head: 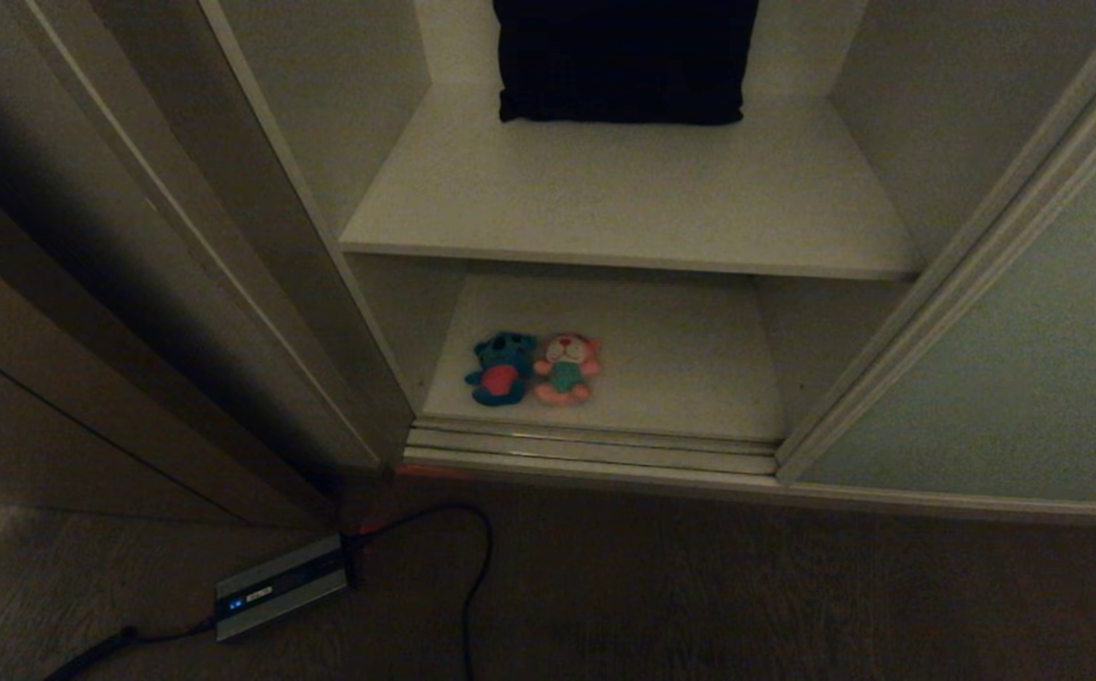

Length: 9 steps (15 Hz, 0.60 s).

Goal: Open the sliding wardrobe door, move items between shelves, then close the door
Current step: Close the door

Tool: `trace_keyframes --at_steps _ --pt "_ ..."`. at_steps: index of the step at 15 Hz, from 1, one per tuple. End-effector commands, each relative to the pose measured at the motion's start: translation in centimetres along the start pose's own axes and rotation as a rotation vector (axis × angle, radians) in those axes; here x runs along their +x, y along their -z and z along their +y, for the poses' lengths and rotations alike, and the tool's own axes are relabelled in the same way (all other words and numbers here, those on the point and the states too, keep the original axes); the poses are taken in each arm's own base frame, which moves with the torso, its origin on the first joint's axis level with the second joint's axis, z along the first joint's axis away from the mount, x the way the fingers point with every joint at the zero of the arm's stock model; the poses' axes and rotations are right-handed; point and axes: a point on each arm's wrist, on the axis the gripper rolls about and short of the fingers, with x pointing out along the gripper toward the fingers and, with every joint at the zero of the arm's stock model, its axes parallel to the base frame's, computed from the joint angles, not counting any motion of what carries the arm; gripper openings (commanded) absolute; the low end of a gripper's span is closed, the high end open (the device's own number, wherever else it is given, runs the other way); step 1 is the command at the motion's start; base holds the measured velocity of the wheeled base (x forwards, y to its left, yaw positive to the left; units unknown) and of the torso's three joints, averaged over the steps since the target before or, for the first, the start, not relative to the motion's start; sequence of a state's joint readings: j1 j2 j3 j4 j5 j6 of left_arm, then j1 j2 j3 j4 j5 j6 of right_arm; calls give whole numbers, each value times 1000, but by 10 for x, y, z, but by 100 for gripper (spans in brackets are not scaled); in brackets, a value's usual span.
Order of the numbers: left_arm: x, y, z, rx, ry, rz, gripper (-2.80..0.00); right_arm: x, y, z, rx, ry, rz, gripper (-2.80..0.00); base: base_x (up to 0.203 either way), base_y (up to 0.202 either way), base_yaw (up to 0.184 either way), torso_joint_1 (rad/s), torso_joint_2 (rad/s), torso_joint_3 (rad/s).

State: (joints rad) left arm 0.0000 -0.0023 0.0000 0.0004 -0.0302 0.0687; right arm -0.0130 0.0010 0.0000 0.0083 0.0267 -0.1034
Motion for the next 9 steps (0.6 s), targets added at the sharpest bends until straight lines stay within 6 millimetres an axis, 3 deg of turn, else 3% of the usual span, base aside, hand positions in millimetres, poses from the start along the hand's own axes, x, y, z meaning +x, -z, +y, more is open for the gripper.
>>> trace_keyframes --at_steps 1,3,7,9 --pt "0 0 0 0 1 3 -280 0 1 1 -54 -17 3 -280 0 0 0 0 0 0" --pt "0 0 0 0 1 3 -280 -3 -11 -1 17 -14 -10 -280 0 0 0 0 0 0" --pt "0 0 0 0 1 3 -280 -27 -105 -10 185 8 -80 -280 0 0 0 0 0 0" --pt "0 0 0 0 1 3 -280 -33 -140 -14 223 23 -11 -280 0 0 0 0 0 0"
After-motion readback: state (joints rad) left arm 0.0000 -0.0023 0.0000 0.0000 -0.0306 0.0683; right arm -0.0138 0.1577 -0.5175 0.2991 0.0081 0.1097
